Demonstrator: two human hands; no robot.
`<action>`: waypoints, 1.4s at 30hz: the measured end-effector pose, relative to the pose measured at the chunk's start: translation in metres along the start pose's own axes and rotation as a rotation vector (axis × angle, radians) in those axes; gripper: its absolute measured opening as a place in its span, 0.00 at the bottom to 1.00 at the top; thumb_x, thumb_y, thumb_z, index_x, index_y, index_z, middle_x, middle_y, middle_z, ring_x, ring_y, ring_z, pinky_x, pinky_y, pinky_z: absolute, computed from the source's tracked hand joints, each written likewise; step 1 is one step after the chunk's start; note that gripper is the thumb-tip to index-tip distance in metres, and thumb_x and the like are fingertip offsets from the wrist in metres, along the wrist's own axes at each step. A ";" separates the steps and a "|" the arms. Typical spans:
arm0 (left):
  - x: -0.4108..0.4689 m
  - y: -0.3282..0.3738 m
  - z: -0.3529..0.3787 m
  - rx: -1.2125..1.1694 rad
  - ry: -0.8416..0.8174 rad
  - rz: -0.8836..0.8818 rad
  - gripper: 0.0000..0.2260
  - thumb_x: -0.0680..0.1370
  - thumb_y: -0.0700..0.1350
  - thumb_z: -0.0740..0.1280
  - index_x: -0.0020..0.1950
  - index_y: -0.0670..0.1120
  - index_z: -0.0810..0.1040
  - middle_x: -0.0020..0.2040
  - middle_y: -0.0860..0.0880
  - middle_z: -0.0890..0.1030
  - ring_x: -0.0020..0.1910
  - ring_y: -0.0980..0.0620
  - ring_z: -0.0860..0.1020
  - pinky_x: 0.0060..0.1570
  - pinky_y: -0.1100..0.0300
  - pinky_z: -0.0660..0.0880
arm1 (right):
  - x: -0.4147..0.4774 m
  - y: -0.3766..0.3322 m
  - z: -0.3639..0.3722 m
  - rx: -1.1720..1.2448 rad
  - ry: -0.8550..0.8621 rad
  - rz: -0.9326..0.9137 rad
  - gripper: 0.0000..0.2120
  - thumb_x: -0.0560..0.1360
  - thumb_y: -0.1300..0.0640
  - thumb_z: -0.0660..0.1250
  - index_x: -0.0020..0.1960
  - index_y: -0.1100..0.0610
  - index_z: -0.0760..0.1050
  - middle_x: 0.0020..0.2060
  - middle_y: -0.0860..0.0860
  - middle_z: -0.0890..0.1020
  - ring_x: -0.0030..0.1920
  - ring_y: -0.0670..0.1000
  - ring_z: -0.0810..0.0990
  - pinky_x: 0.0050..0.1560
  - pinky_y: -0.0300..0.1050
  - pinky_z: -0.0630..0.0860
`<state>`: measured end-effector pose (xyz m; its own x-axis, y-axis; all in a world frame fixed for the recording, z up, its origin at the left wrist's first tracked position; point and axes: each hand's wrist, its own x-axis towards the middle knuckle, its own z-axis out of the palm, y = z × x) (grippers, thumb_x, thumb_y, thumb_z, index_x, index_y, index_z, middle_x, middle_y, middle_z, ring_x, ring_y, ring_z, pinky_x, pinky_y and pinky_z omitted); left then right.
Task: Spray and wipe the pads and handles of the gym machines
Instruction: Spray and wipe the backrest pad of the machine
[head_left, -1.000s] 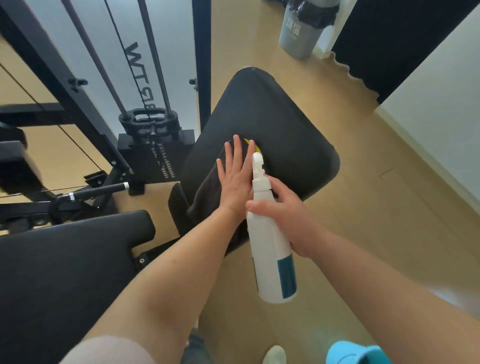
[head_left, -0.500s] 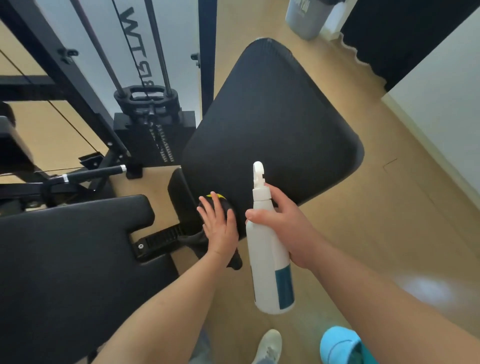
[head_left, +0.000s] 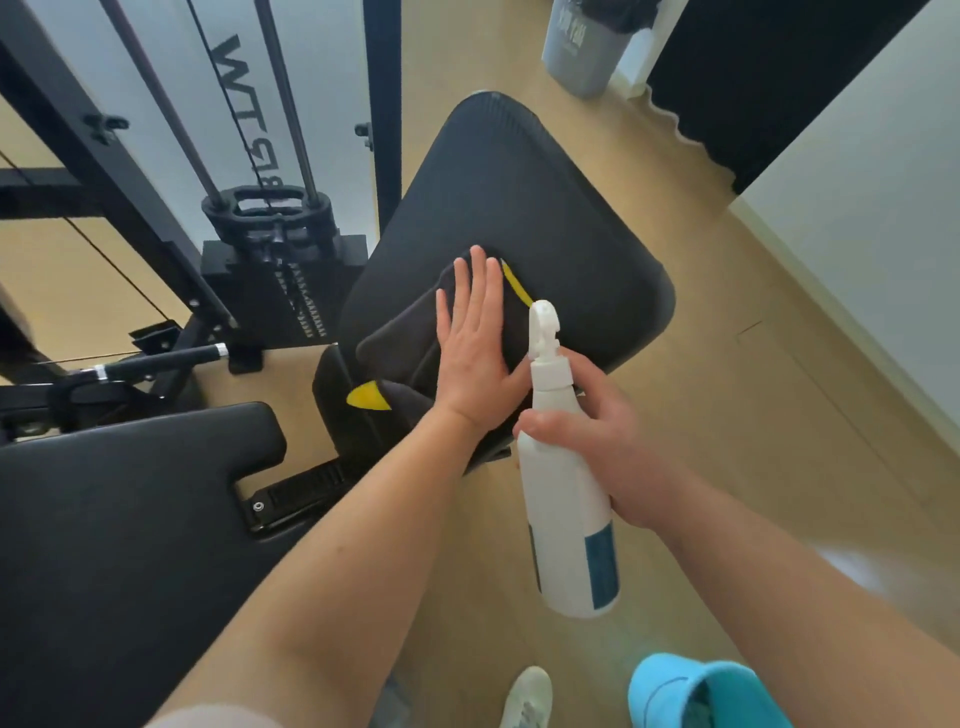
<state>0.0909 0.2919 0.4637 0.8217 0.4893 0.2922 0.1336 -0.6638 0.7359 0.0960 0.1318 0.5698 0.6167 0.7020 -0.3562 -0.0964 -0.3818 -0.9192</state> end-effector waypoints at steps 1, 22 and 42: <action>-0.002 -0.002 0.002 -0.017 0.022 -0.050 0.40 0.80 0.62 0.57 0.83 0.46 0.42 0.84 0.47 0.42 0.83 0.45 0.40 0.80 0.40 0.41 | -0.001 0.001 0.001 -0.007 0.005 -0.003 0.30 0.71 0.48 0.74 0.71 0.42 0.72 0.50 0.42 0.84 0.51 0.48 0.86 0.48 0.44 0.82; -0.055 0.032 0.025 0.244 -0.063 0.039 0.33 0.81 0.59 0.51 0.81 0.54 0.38 0.83 0.41 0.50 0.81 0.35 0.50 0.76 0.30 0.50 | -0.016 -0.014 -0.007 -0.019 0.059 -0.041 0.25 0.78 0.53 0.74 0.72 0.41 0.71 0.50 0.38 0.83 0.52 0.45 0.86 0.45 0.40 0.82; -0.134 -0.052 0.036 -0.212 -0.040 -0.758 0.26 0.88 0.49 0.48 0.83 0.49 0.39 0.83 0.50 0.36 0.82 0.49 0.35 0.79 0.40 0.39 | -0.028 0.035 0.041 -0.031 0.017 0.131 0.28 0.75 0.48 0.76 0.71 0.36 0.69 0.46 0.36 0.81 0.48 0.41 0.85 0.40 0.36 0.81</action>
<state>-0.0066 0.2406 0.3640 0.5683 0.7422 -0.3552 0.5602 -0.0329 0.8277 0.0435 0.1235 0.5406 0.6137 0.6348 -0.4695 -0.1530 -0.4877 -0.8595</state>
